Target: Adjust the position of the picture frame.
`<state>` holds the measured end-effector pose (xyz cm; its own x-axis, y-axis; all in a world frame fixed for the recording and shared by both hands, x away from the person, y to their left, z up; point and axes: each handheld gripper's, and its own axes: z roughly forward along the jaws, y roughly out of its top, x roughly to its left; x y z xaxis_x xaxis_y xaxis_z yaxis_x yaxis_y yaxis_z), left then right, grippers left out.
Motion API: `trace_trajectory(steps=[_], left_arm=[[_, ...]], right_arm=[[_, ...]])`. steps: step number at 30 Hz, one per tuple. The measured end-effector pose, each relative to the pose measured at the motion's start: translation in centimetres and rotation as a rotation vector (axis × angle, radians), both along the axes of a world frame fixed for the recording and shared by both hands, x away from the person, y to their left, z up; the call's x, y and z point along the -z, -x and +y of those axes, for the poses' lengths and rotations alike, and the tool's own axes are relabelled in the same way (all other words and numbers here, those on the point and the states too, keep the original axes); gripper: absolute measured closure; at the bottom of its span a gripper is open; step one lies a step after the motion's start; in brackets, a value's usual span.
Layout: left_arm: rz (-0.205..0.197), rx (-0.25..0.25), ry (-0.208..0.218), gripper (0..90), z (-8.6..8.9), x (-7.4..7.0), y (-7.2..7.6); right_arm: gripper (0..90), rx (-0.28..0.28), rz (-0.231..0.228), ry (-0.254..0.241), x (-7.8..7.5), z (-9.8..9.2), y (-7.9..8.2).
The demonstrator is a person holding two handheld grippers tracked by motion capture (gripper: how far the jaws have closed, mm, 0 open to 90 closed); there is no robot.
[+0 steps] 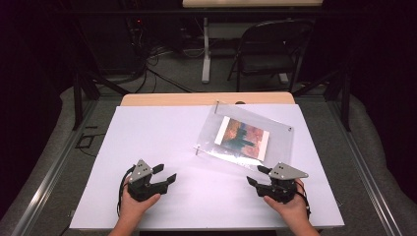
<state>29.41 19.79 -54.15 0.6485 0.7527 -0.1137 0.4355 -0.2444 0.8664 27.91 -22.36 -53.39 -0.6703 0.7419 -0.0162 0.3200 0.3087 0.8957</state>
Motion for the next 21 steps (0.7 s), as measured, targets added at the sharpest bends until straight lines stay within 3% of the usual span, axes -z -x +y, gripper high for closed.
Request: trace_trajectory(steps=[7,9,14,21], left_arm=[[-0.027,0.015,0.026,36.8,0.25,-0.24,0.25],[-0.031,0.022,0.013,36.7,0.22,-0.29,0.29],[-0.025,0.024,0.005,35.2,0.08,-0.34,0.29],[-0.003,0.016,0.029,35.6,-0.21,-0.45,-0.57]], right_arm=[[37.7,-0.001,-0.029,-0.028,-0.32,-0.13,0.19],[38.3,-0.005,-0.028,-0.031,-0.28,-0.09,0.14],[39.4,0.014,-0.018,-0.026,-0.08,0.0,0.02],[40.3,0.023,0.003,-0.048,-0.07,0.08,0.19]])
